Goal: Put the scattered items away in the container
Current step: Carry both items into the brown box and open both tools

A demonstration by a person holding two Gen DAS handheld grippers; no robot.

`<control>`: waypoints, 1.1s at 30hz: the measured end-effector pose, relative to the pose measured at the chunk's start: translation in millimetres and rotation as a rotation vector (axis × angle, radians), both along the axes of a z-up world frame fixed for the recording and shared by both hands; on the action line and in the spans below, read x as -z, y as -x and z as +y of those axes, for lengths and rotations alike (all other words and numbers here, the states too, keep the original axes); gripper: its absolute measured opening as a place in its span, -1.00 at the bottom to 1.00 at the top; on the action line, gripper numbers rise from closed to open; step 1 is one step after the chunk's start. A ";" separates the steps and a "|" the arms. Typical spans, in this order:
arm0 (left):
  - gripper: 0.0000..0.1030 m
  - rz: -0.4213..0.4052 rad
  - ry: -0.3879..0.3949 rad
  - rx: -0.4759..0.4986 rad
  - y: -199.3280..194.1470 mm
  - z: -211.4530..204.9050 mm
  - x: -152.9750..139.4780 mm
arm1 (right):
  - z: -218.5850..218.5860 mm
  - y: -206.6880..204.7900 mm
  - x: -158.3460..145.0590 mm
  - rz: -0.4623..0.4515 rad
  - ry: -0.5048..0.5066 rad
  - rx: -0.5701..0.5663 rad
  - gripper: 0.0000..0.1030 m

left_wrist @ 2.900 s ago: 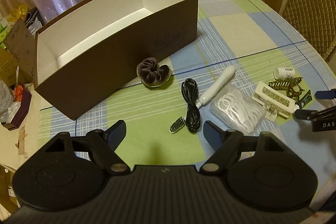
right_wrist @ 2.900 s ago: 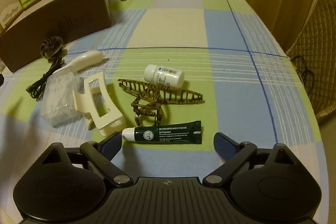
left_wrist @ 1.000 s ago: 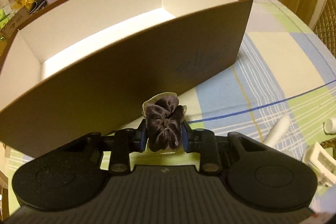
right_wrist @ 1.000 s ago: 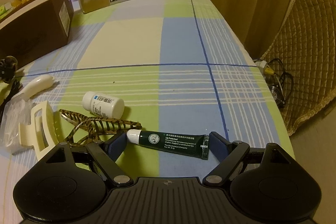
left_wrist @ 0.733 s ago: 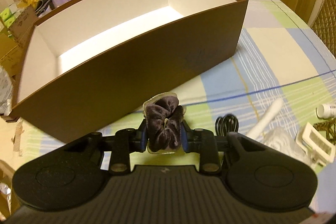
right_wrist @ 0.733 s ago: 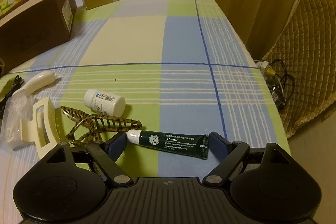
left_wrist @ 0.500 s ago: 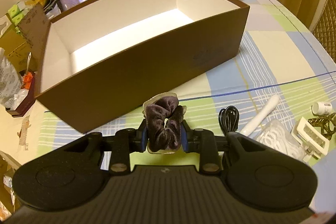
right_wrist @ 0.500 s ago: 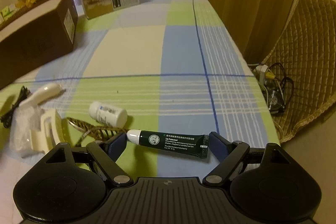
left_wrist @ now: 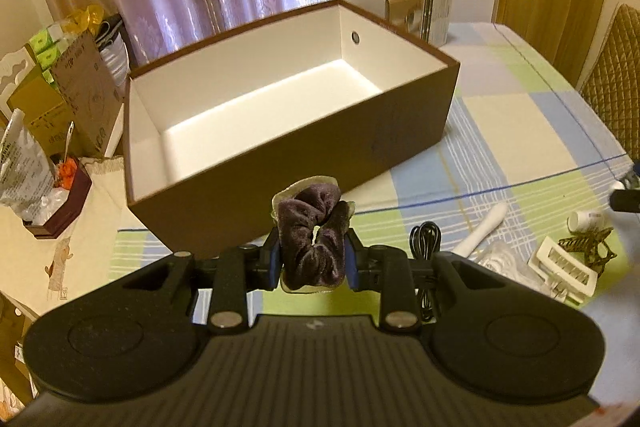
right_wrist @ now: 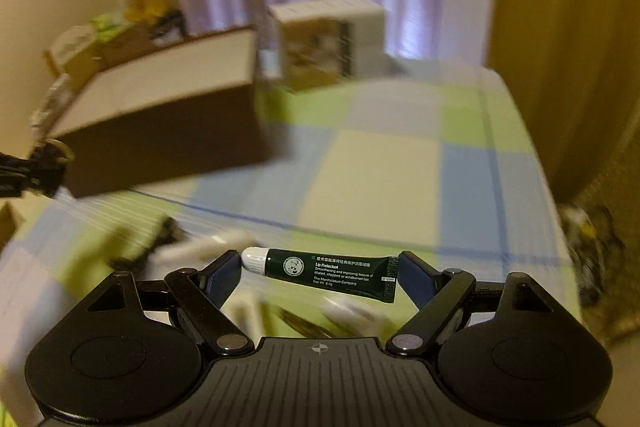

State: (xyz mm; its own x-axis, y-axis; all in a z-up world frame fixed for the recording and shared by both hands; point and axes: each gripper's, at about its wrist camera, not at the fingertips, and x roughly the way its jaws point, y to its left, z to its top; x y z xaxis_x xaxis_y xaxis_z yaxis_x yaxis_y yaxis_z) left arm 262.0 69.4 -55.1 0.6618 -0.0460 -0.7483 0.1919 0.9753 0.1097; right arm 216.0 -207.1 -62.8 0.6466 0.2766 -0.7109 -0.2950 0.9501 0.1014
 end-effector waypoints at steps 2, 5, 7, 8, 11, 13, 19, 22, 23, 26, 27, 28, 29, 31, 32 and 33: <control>-0.51 -0.007 0.002 0.001 1.5 2.0 -4.2 | 16.6 -4.5 -9.1 -0.019 -0.021 -0.053 0.59; -0.51 -0.016 0.007 0.001 1.9 5.6 -9.3 | 40.0 -11.8 -18.8 -0.045 -0.038 -0.123 0.59; -0.51 -0.023 0.009 0.002 0.8 8.3 -12.6 | 56.2 -17.2 -23.5 -0.063 -0.045 -0.167 0.59; -0.51 -0.026 0.009 0.004 0.1 10.0 -14.2 | 64.0 -20.4 -25.9 -0.073 -0.047 -0.188 0.59; -0.50 -0.039 0.010 0.005 -6.2 16.6 -19.5 | 86.0 -31.8 -34.2 -0.107 -0.049 -0.243 0.59; -0.50 -0.050 0.006 0.007 -12.4 21.5 -23.9 | 101.8 -40.4 -39.9 -0.137 -0.046 -0.277 0.59; -0.50 -0.077 -0.003 0.004 -41.2 39.1 -35.6 | 140.9 -78.8 -52.8 -0.187 -0.056 -0.330 0.59; -0.50 -0.085 0.003 0.007 -60.9 48.3 -40.8 | 154.5 -102.4 -56.1 -0.195 -0.070 -0.346 0.59; -0.50 -0.083 0.005 0.010 -68.3 50.7 -41.4 | 160.2 -112.2 -55.6 -0.192 -0.072 -0.350 0.59; -0.49 -0.060 0.006 0.019 -94.4 55.7 -38.0 | 173.3 -137.9 -51.5 -0.182 -0.069 -0.367 0.59; -0.49 -0.046 0.008 0.019 -104.4 56.9 -35.6 | 178.5 -147.6 -48.3 -0.173 -0.065 -0.372 0.59; -0.49 -0.035 0.012 0.022 -113.6 57.8 -33.1 | 183.6 -157.6 -44.6 -0.159 -0.059 -0.377 0.59; -0.49 -0.022 0.018 0.026 -122.6 58.6 -30.2 | 188.3 -166.7 -40.7 -0.145 -0.052 -0.383 0.59; -0.49 0.008 0.022 0.023 -141.4 59.9 -23.3 | 197.5 -184.4 -31.5 -0.115 -0.029 -0.396 0.59; -0.49 0.024 0.025 0.032 -149.9 60.1 -19.2 | 201.4 -191.9 -27.0 -0.097 -0.017 -0.404 0.59; -0.49 0.044 0.032 0.037 -158.9 60.5 -14.5 | 205.4 -199.8 -22.0 -0.079 -0.004 -0.412 0.59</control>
